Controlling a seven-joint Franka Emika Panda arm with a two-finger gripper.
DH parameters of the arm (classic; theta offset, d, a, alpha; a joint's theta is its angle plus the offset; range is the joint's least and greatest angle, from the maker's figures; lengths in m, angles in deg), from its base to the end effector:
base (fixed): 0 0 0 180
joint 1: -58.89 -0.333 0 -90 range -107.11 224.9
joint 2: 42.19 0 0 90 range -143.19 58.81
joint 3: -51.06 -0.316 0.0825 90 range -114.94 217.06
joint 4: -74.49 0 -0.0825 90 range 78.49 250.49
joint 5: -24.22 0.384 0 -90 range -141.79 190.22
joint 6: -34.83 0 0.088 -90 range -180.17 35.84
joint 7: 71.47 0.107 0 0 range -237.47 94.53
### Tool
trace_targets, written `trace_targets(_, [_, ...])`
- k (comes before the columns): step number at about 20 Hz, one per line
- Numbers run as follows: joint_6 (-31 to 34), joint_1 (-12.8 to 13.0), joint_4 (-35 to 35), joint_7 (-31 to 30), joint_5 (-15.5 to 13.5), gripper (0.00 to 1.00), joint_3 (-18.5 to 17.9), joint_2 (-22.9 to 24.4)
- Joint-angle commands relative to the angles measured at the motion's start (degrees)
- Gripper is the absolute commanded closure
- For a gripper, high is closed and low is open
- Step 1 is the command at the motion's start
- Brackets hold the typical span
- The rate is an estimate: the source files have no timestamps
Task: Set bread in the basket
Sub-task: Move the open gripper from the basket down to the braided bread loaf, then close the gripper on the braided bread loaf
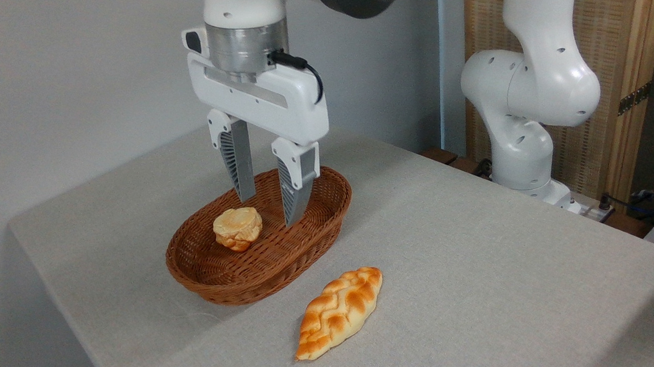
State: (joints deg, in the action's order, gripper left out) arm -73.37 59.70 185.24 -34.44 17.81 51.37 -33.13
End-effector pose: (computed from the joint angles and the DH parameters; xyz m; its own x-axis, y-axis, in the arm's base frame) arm 0.5239 -0.0187 0.5651 0.7952 -0.5864 0.1543 -0.5958 -0.8029 0.0195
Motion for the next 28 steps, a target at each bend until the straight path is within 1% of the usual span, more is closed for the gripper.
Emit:
trace_targets(1, [-5.4, 0.2, 4.2, 0.5, 0.7, 0.0, -2.7, 1.5])
trace_targets(2, [-6.9, 0.2, 5.2, 0.5, 0.7, 0.0, -2.8, 1.4])
trace_targets(4, [-9.8, 0.2, 7.2, 1.1, 1.3, 0.0, -4.7, 1.3])
trace_targets(5, [-10.3, 0.2, 7.6, 1.8, 1.4, 0.0, -5.6, 1.1])
trace_targets(8, [-10.7, 0.0, 8.8, 4.1, 1.6, 0.0, -6.3, 0.3])
trace_targets(10, [-11.2, 0.1, 9.3, 6.7, 1.7, 0.0, -8.3, -0.4])
trace_targets(12, [-11.6, 0.1, 9.3, 8.3, 1.7, 0.0, -8.5, -1.1])
trace_targets(14, [-12.2, 0.1, 9.3, 10.0, 1.7, 0.0, -9.7, -2.3])
trace_targets(17, [-12.4, 0.2, 9.3, 11.0, 5.1, 0.0, -9.7, -3.7])
trace_targets(24, [-14.4, 1.0, 9.2, 11.1, 5.4, 0.0, -9.2, -7.5])
trace_targets(28, [-16.2, 1.9, 9.2, 10.9, 5.2, 0.0, -8.6, -9.0])
